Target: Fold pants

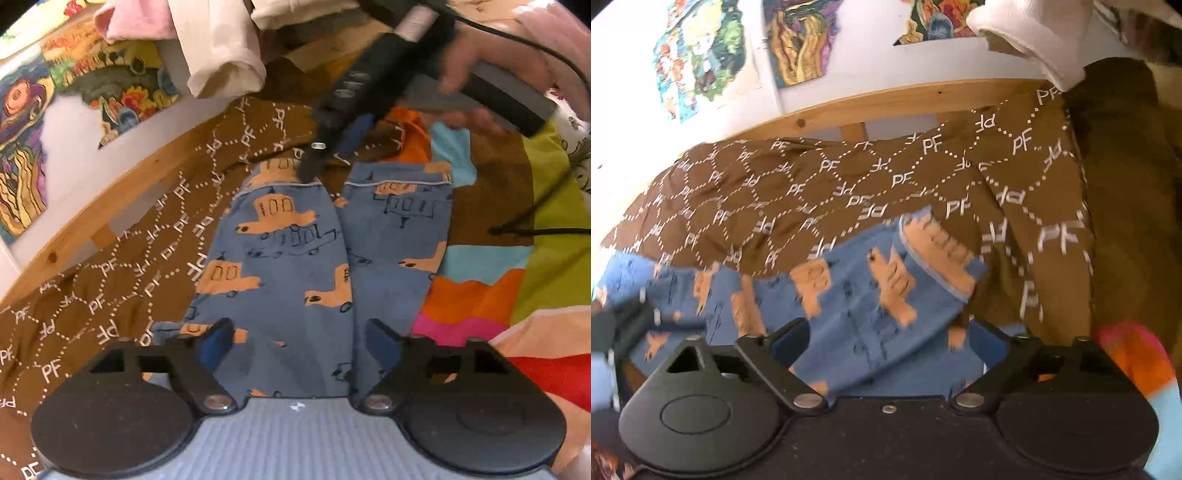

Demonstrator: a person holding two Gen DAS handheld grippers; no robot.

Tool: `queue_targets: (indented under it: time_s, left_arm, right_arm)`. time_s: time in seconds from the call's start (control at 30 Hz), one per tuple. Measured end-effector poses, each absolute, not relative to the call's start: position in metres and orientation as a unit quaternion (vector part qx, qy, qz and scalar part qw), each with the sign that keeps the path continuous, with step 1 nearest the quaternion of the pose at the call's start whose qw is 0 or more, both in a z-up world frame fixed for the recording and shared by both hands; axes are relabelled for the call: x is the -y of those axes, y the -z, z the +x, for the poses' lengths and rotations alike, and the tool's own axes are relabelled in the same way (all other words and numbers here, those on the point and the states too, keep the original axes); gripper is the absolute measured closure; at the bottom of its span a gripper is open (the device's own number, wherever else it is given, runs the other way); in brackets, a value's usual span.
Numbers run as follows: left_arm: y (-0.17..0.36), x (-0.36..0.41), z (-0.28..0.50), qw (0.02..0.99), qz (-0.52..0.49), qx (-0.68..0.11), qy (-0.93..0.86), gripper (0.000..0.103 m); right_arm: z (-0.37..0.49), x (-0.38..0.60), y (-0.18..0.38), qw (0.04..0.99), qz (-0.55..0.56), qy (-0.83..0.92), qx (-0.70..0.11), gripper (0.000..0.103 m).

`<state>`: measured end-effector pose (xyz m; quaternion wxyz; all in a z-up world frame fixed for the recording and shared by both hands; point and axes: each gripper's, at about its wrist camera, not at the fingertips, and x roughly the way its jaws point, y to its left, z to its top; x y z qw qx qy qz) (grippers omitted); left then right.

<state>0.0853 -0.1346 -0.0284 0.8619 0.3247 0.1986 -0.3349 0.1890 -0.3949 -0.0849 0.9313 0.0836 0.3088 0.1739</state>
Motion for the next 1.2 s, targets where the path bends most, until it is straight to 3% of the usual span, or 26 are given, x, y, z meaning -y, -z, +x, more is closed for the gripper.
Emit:
queue_targets:
  time_s: [0.03,0.1,0.33,0.4,0.47,0.53,0.77,0.93,0.97,1.03,1.07,1.1,1.17,1.2]
  left_arm:
    - [0.029,0.136,0.088,0.862,0.32,-0.206,0.335,0.029]
    - [0.027,0.138,0.092,0.865,0.308,-0.218,0.332,0.044]
    - [0.032,0.14,0.091,0.847,0.324,-0.242,0.346,0.079]
    - [0.034,0.14,0.091,0.843,0.322,-0.251,0.349,0.091]
    - [0.034,0.138,0.092,0.846,0.312,-0.258,0.349,0.098]
    - [0.03,0.134,0.094,0.85,0.298,-0.26,0.348,0.1]
    - [0.01,0.118,0.093,0.849,0.26,-0.265,0.376,0.101]
    - [0.011,0.121,0.086,0.813,0.31,-0.273,0.411,0.1]
    - [0.011,0.122,0.085,0.806,0.317,-0.276,0.416,0.097]
    - [0.006,0.121,0.09,0.796,0.314,-0.287,0.43,0.081]
    - [0.002,0.121,0.093,0.794,0.309,-0.292,0.435,0.06]
    - [-0.003,0.122,0.098,0.795,0.304,-0.296,0.434,0.045]
    - [-0.017,0.125,0.11,0.795,0.298,-0.303,0.433,0.044]
    - [-0.025,0.128,0.117,0.793,0.302,-0.305,0.432,0.044]
  right_arm:
    - [0.2,0.396,0.086,0.929,0.09,-0.168,-0.319,0.018]
    - [0.216,0.401,0.093,0.923,0.106,-0.149,-0.339,0.035]
    - [0.232,0.411,0.124,0.899,0.208,-0.116,-0.369,0.051]
    - [0.232,0.411,0.128,0.897,0.224,-0.107,-0.364,0.08]
    - [0.231,0.412,0.128,0.899,0.234,-0.097,-0.357,0.096]
    - [0.224,0.413,0.123,0.908,0.232,-0.093,-0.337,0.103]
    - [0.157,0.414,0.088,0.942,0.194,-0.066,-0.265,0.103]
    - [0.095,0.413,0.105,0.941,0.2,-0.015,-0.273,0.103]
    - [0.089,0.412,0.112,0.937,0.206,-0.004,-0.283,0.103]
    - [0.078,0.412,0.13,0.926,0.23,0.014,-0.3,0.096]
    - [0.075,0.411,0.137,0.923,0.239,0.022,-0.302,0.09]
    - [0.069,0.412,0.143,0.919,0.249,0.031,-0.302,0.084]
    - [0.06,0.414,0.151,0.917,0.27,0.033,-0.291,0.079]
    - [0.056,0.413,0.152,0.919,0.274,0.031,-0.283,0.07]
